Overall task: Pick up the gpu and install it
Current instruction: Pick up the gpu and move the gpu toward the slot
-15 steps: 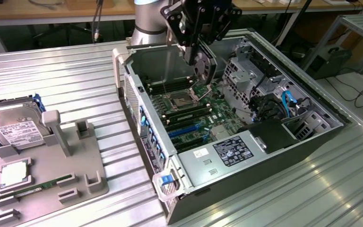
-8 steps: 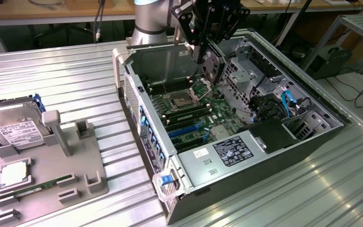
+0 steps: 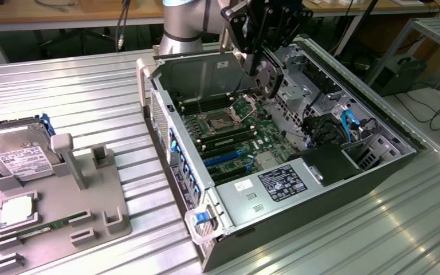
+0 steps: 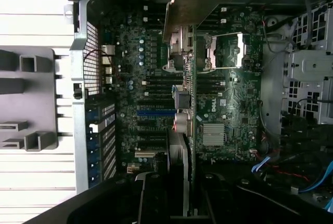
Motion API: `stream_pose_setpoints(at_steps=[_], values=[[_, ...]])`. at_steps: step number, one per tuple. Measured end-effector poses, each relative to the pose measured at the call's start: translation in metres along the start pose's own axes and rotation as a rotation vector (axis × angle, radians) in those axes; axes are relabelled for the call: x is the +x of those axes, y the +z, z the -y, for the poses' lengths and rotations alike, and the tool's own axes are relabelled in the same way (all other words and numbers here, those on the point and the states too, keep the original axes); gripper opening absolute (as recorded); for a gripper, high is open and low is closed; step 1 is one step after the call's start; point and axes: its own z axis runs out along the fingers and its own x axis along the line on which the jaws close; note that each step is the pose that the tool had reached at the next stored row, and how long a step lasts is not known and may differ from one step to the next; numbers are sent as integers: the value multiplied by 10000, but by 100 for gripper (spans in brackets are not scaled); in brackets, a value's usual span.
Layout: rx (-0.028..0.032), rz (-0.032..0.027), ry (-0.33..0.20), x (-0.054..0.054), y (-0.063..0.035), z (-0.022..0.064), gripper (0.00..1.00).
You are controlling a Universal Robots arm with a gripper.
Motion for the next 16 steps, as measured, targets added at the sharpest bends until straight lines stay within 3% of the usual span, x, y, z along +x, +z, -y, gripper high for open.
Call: stream_pose_setpoints(at_steps=[8,16], values=[[1,-1,0,-173,5,1,28],[1,0,0,-181,5,0,28]])
